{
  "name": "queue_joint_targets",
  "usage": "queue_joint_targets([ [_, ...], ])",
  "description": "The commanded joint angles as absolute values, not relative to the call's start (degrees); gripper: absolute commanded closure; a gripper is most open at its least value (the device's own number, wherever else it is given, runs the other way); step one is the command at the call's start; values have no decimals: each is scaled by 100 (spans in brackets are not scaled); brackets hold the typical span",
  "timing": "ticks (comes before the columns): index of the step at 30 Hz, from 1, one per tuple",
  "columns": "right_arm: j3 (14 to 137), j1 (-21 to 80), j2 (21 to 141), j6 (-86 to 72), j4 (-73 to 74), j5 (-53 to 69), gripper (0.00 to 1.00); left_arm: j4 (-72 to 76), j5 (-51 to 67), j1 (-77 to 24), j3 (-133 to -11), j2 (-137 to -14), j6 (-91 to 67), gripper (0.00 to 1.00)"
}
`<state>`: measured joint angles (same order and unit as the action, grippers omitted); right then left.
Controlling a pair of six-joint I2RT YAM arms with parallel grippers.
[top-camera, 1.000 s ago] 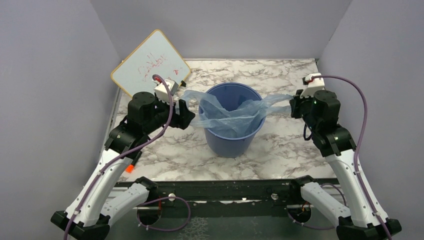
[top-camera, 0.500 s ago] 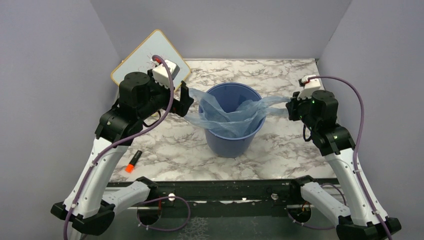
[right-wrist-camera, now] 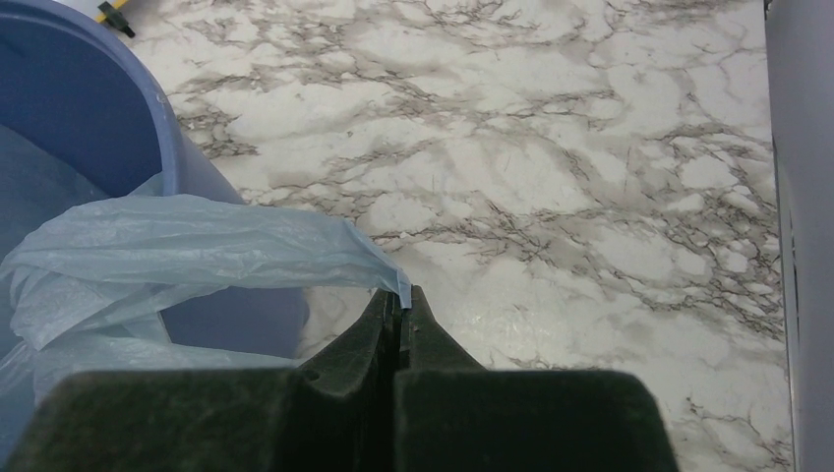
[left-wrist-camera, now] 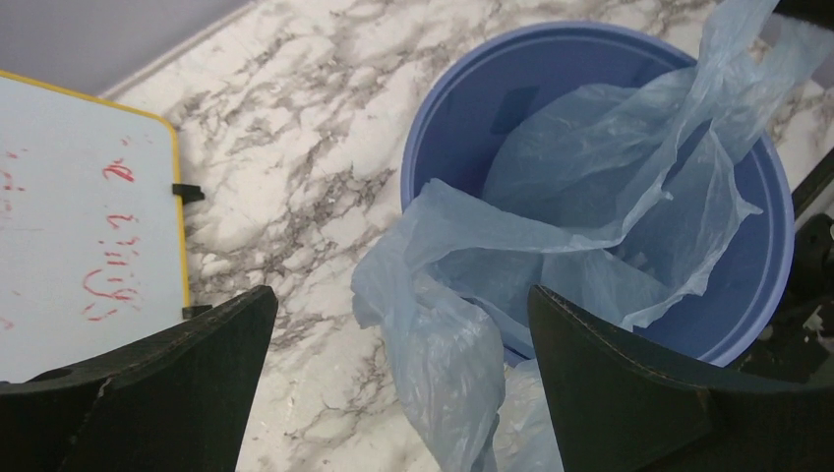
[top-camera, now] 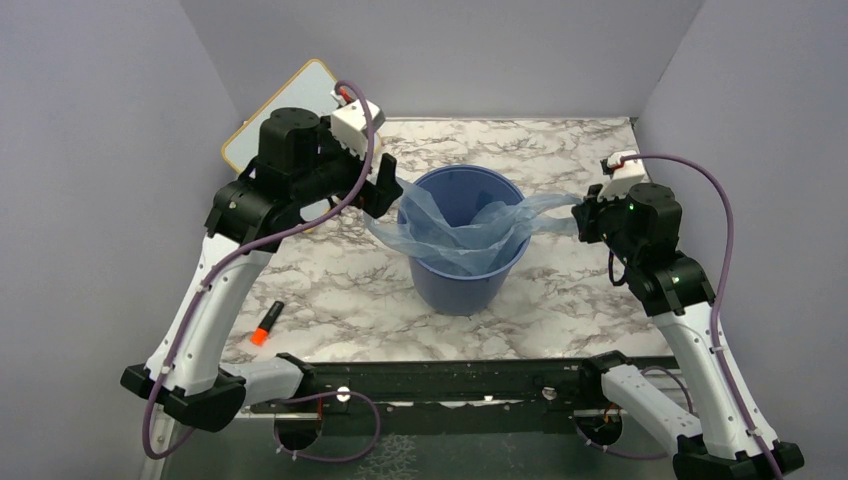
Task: Put the trash bags into the trash bin
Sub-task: Place the trash bag in the trash bin.
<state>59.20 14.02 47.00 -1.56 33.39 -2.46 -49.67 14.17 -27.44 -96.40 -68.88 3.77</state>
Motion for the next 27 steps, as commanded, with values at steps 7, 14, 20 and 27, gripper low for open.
queue_joint_targets([
  [7,6103,1406,4676,-228,3504,-96,99,-6049,1653,-2777,-10088,-7415,1316,13],
  [14,6030,1404,4660,-337,3419,-118,99,-6142,883,-2777,-9487,-7384,1302,48],
  [20,6075,1400,4786,-1124,3173,-1076,99,-5356,210,-2768,-8577,-6936,883,97],
  [27,6447,1404,5430,-1151,2854,-2328,99,-4403,-475,-2745,-7877,-6577,356,100],
])
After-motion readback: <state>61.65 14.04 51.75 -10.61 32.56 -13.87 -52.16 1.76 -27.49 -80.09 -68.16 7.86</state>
